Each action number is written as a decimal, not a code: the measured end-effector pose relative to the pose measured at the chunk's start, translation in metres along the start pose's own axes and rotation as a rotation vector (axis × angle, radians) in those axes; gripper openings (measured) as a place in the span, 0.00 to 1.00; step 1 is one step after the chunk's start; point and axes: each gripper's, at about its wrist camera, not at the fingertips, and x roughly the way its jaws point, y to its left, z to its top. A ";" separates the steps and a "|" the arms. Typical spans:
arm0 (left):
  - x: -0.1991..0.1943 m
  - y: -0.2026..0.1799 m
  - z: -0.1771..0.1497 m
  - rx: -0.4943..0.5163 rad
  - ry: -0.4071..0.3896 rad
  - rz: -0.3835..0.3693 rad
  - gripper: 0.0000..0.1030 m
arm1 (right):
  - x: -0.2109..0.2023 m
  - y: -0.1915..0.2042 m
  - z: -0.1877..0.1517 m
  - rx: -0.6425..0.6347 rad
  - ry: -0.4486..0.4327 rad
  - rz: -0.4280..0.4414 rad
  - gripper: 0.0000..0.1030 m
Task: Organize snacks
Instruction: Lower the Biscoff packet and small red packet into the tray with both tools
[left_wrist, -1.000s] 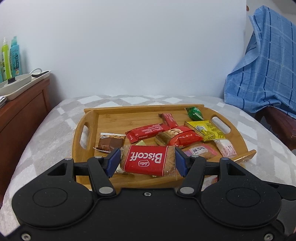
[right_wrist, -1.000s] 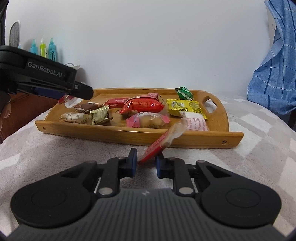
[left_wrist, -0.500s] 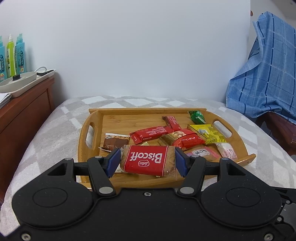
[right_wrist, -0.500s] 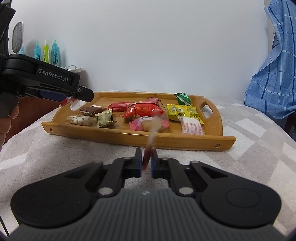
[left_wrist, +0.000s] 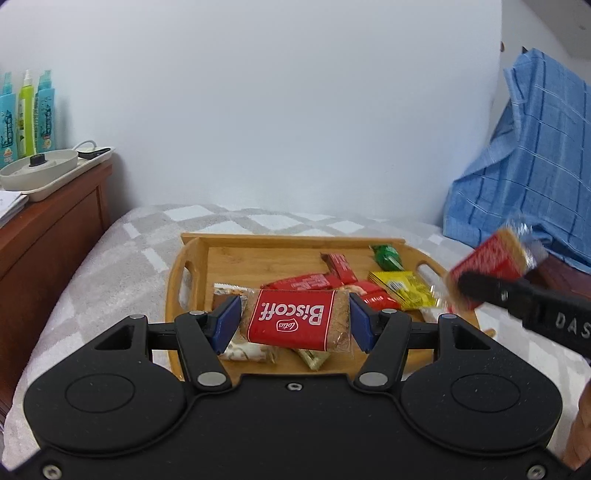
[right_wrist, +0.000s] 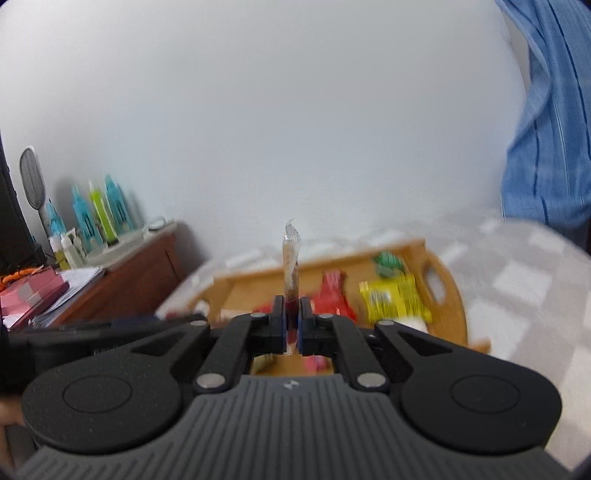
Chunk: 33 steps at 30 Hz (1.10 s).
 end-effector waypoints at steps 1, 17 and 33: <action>0.002 0.001 0.002 0.001 0.000 0.008 0.58 | 0.004 0.001 0.002 -0.021 -0.018 -0.003 0.08; 0.072 -0.016 0.053 0.008 0.006 0.039 0.58 | 0.096 -0.041 0.032 0.084 0.051 0.042 0.08; 0.153 -0.003 0.073 -0.062 0.107 0.103 0.58 | 0.167 -0.089 0.055 0.204 0.162 0.044 0.08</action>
